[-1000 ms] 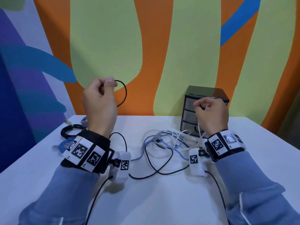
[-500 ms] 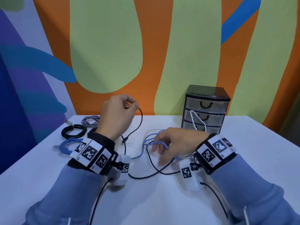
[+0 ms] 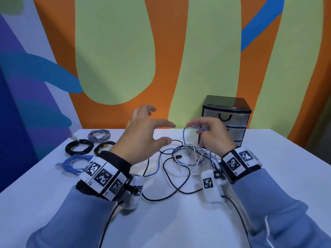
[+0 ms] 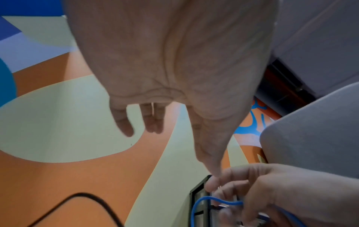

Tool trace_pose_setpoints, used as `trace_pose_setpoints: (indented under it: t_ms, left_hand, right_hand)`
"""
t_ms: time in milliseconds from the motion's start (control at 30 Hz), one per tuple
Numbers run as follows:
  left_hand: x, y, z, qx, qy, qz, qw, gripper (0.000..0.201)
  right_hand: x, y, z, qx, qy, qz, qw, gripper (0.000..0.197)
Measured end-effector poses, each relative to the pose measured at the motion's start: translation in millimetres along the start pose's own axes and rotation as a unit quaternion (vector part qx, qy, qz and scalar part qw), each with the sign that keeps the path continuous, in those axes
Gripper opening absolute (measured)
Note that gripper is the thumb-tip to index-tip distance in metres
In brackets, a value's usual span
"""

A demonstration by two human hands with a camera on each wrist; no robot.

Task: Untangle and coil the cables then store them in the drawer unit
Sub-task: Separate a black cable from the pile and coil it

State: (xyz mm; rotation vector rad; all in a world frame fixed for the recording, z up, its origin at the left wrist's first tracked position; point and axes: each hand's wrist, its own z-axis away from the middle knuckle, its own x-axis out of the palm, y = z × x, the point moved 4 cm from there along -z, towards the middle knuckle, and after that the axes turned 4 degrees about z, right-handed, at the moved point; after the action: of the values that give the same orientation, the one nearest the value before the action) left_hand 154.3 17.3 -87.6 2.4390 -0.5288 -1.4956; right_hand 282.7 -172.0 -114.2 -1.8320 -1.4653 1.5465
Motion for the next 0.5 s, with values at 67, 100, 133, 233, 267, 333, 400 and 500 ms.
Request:
trace_pose_setpoints:
  t_ms: [67, 100, 133, 233, 267, 333, 400, 500]
  left_hand:
    - [2, 16, 3, 0.032, -0.052, 0.046, 0.997, 0.021]
    - [8, 23, 6, 0.028, -0.115, 0.071, 0.990, 0.018]
    - [17, 28, 9, 0.016, -0.185, 0.071, 0.980, 0.019]
    - [37, 34, 17, -0.030, -0.335, -0.016, 0.941, 0.032]
    - [41, 33, 17, -0.042, -0.357, -0.039, 0.932, 0.034]
    - [48, 35, 16, -0.040, -0.380, -0.066, 0.922, 0.032]
    - [54, 38, 16, -0.014, -0.388, -0.081, 0.918, 0.026]
    - [49, 36, 10, 0.017, -0.317, -0.048, 0.947, 0.014]
  right_hand:
    - [0, -2, 1, -0.017, -0.007, 0.061, 0.998, 0.061]
    - [1, -2, 1, -0.014, -0.025, 0.097, 0.995, 0.057]
    - [2, 0, 2, -0.003, -0.046, 0.133, 0.990, 0.052]
    - [0, 8, 1, 0.033, -0.072, 0.163, 0.983, 0.032]
    - [-1, 10, 0, 0.038, -0.077, 0.158, 0.984, 0.028]
    - [-3, 15, -1, 0.049, -0.099, 0.153, 0.982, 0.036]
    - [-2, 18, -2, 0.050, -0.105, 0.154, 0.981, 0.049]
    - [-7, 26, -6, 0.052, -0.093, 0.143, 0.984, 0.052]
